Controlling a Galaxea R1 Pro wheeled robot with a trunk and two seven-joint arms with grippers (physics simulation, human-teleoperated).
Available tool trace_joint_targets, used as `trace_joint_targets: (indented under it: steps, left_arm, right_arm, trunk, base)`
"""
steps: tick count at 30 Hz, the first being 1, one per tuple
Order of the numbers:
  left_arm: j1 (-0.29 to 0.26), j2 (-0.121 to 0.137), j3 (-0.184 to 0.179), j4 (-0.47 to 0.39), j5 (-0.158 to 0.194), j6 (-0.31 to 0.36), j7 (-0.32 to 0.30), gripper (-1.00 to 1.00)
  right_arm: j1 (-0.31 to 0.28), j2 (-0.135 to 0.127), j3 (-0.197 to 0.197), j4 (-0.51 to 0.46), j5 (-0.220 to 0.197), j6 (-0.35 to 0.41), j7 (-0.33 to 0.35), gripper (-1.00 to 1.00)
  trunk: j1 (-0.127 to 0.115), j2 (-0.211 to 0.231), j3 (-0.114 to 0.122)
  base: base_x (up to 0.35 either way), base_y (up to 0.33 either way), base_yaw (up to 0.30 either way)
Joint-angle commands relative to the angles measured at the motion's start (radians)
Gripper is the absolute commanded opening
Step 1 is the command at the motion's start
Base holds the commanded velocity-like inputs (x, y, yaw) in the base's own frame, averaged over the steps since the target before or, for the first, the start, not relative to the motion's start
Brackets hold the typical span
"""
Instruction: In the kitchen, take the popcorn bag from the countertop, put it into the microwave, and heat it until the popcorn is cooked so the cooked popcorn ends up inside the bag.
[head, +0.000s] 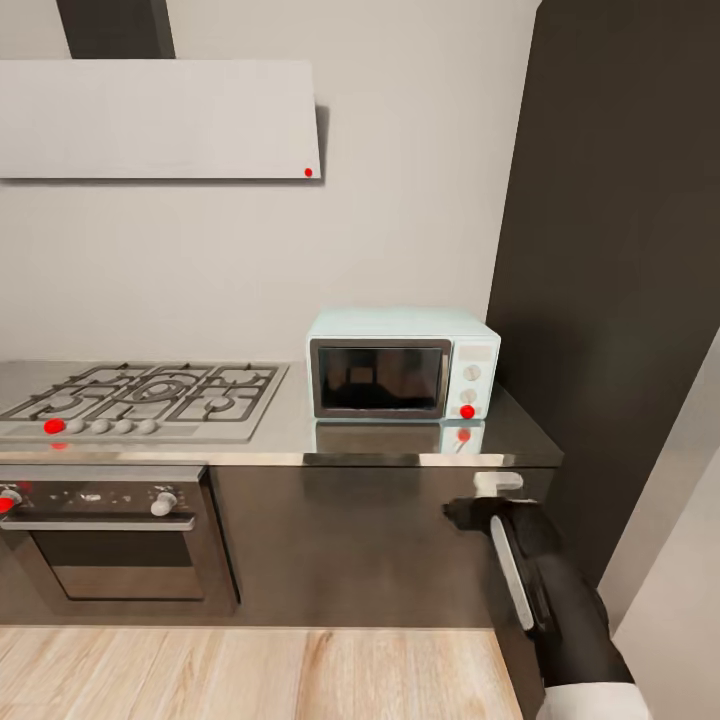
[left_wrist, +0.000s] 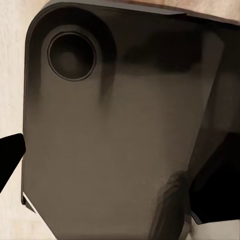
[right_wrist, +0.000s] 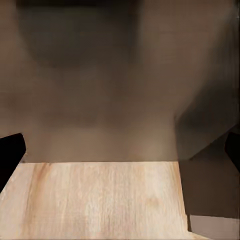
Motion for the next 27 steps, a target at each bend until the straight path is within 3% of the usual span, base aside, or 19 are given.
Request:
trace_joint_targets:
  steps: [1,3,6,14,19,23,27]
  left_arm:
    - [0.0,0.0,0.002,-0.001,0.007,-0.002,-0.002,1.0]
    - [0.0,0.0,0.002,-0.001,0.007,-0.002,-0.002,1.0]
    - [0.0,0.0,0.003,-0.002,0.007,-0.003,-0.001,1.0]
    - [0.0,-0.003,0.005,-0.002,0.007,-0.002,0.003,1.0]
    - [0.0,-0.003,0.004,-0.002,0.006,-0.002,0.002,1.0]
    - [0.0,-0.002,0.003,-0.002,0.006,-0.002,0.001,1.0]
    - [0.0,-0.002,0.003,-0.002,0.007,-0.002,0.001,1.0]
  right_arm:
    - [-0.021,0.014,-0.021,-0.003,-0.009,-0.023,0.002,1.0]
    - [-0.03,0.034,-0.033,-0.007,-0.028,-0.125,-0.001,1.0]
    - [-0.033,0.043,-0.036,-0.01,-0.036,-0.274,-0.002,1.0]
    - [-0.034,0.041,-0.029,-0.026,-0.024,-0.429,-0.003,1.0]
    - [-0.034,0.04,-0.026,-0.027,-0.017,-0.44,-0.001,1.0]
    - [-0.034,0.044,-0.026,-0.027,0.03,-0.441,-0.001,1.0]
    - [-0.034,0.045,-0.024,-0.027,0.04,-0.441,-0.001,1.0]
  trunk:
    - [0.0,-0.001,-0.001]
    - [0.0,-0.001,-0.001]
    - [0.0,-0.001,-0.001]
    - [0.0,-0.001,-0.001]
    - [0.0,-0.001,-0.001]
    - [0.0,-0.001,-0.001]
    - [0.0,-0.001,-0.001]
  base:
    - [0.0,0.0,0.0]
    - [0.0,0.0,0.0]
    - [0.0,0.0,0.0]
    - [0.0,0.0,0.0]
    - [0.102,0.0,0.0]
    - [0.304,0.0,0.0]
    - [0.321,0.0,0.0]
